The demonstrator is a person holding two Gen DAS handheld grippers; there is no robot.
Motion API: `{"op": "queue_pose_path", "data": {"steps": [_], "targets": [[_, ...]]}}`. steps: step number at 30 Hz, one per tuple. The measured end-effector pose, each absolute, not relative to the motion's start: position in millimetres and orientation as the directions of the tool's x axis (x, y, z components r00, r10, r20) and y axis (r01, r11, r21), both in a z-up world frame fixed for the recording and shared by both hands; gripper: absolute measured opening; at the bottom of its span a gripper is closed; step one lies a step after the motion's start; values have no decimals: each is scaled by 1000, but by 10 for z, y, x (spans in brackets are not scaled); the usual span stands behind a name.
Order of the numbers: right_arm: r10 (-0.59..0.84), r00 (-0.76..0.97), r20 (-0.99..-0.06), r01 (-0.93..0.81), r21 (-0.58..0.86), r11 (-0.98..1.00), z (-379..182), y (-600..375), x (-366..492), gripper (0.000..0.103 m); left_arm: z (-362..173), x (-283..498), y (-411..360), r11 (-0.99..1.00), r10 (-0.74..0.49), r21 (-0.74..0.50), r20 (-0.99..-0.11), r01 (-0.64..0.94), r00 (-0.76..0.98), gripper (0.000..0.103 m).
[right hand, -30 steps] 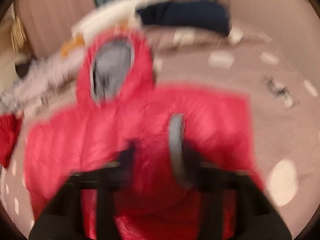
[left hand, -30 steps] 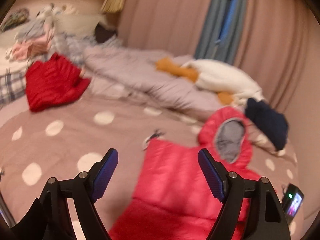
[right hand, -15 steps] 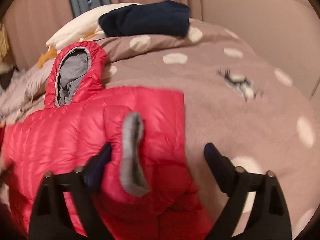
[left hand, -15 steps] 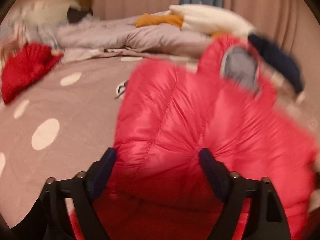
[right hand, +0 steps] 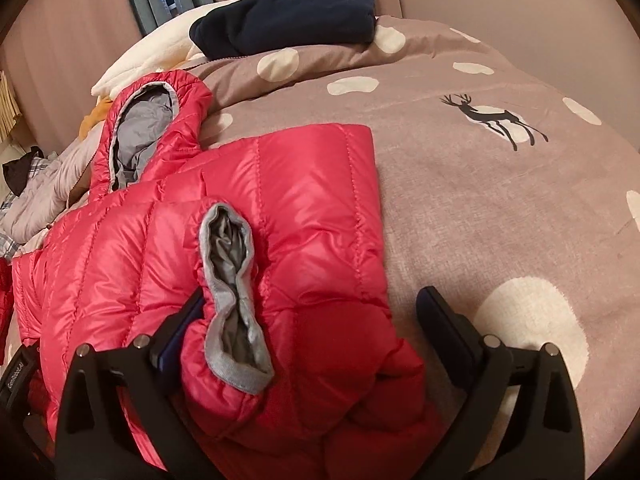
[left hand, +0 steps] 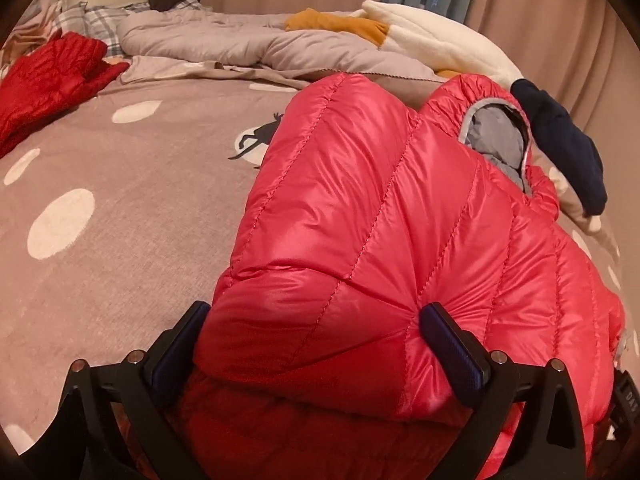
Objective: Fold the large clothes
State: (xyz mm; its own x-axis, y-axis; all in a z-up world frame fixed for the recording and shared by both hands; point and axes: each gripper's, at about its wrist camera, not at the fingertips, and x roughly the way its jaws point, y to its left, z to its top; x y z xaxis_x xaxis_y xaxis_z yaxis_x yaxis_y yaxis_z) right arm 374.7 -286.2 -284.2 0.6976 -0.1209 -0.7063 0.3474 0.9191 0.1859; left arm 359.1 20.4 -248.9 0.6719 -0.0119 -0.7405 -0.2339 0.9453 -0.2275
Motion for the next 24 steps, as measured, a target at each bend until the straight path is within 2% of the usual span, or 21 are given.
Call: {"op": "queue_pose_path", "data": {"steps": [24], "targets": [[-123, 703, -700, 349, 190, 918, -2846, -2880, 3693, 102, -2505, 3575, 264, 937, -37, -263, -730, -230, 683, 102]]}}
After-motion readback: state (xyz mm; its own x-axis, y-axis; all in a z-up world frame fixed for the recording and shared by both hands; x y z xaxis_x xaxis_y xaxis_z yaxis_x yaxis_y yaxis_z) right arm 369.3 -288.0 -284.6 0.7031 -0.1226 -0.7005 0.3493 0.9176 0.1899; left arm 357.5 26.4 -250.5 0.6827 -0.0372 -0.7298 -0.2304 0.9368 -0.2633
